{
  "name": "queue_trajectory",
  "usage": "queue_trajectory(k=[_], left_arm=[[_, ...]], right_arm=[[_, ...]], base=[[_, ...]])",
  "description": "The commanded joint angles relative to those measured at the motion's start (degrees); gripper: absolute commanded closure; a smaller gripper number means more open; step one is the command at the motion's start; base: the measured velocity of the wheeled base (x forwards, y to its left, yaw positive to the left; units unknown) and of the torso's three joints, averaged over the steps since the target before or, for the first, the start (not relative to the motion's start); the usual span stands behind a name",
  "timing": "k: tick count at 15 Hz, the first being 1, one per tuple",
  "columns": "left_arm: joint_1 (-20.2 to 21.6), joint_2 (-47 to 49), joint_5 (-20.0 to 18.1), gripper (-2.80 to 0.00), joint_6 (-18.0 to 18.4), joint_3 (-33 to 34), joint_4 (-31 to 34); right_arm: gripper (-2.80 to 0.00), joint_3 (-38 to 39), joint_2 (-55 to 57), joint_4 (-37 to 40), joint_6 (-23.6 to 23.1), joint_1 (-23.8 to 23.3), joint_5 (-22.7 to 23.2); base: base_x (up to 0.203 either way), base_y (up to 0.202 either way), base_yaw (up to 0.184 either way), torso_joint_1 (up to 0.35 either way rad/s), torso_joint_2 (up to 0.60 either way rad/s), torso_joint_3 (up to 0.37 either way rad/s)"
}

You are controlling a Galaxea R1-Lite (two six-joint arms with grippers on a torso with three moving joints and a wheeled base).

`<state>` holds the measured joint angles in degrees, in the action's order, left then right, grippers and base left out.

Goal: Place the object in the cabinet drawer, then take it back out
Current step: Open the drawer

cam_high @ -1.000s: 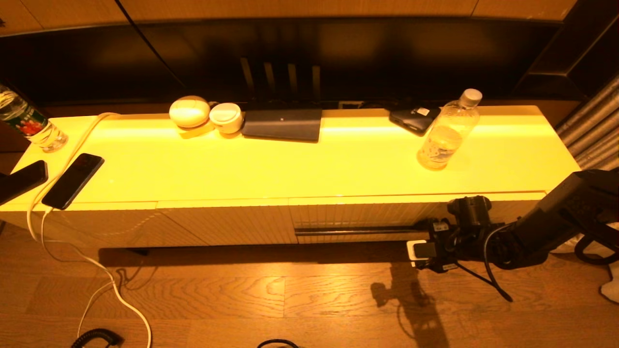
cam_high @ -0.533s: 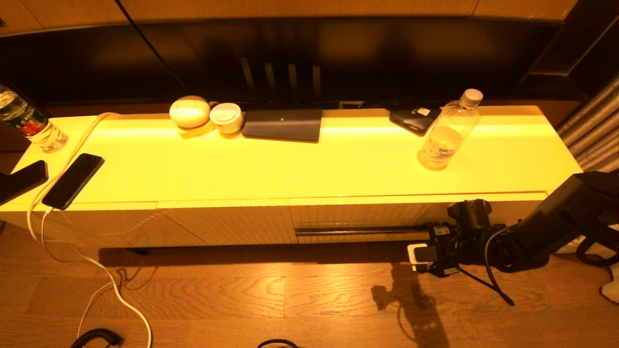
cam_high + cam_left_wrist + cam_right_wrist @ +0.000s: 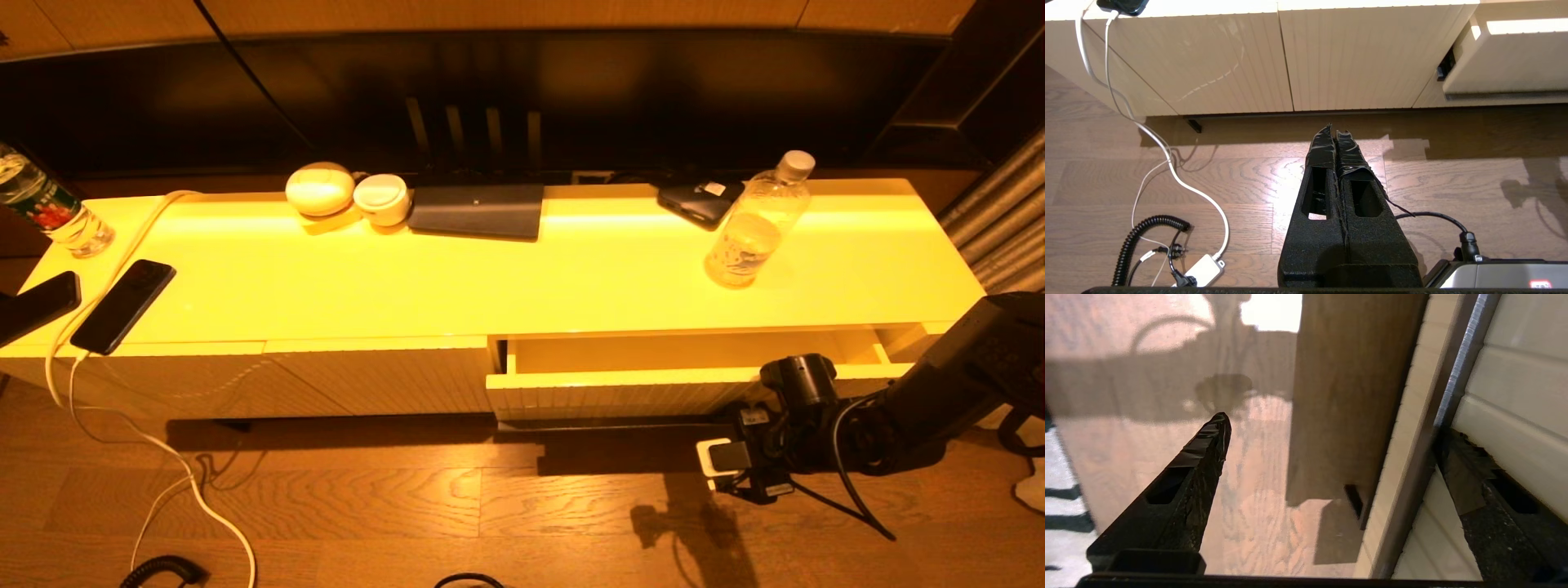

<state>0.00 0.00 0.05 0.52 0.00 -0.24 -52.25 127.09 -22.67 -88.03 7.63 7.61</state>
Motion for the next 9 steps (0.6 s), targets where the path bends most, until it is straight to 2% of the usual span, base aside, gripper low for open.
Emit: queue_trajectory(k=[1, 9], left_arm=[[0.00, 0.00, 0.04, 0.00, 0.00, 0.09, -0.02], [0.00, 0.00, -0.04, 0.00, 0.00, 0.09, -0.02]], right_arm=[[-2.80, 2.22, -0.09, -0.62, -0.48, 0.02, 0.04], [-2.80, 12.57, -3.96, 0.63, -0.48, 0.45, 0.46]], base=[[0.000, 0.000, 0.000, 0.000, 0.00, 0.000], [0.000, 0.000, 0.000, 0.000, 0.00, 0.000]])
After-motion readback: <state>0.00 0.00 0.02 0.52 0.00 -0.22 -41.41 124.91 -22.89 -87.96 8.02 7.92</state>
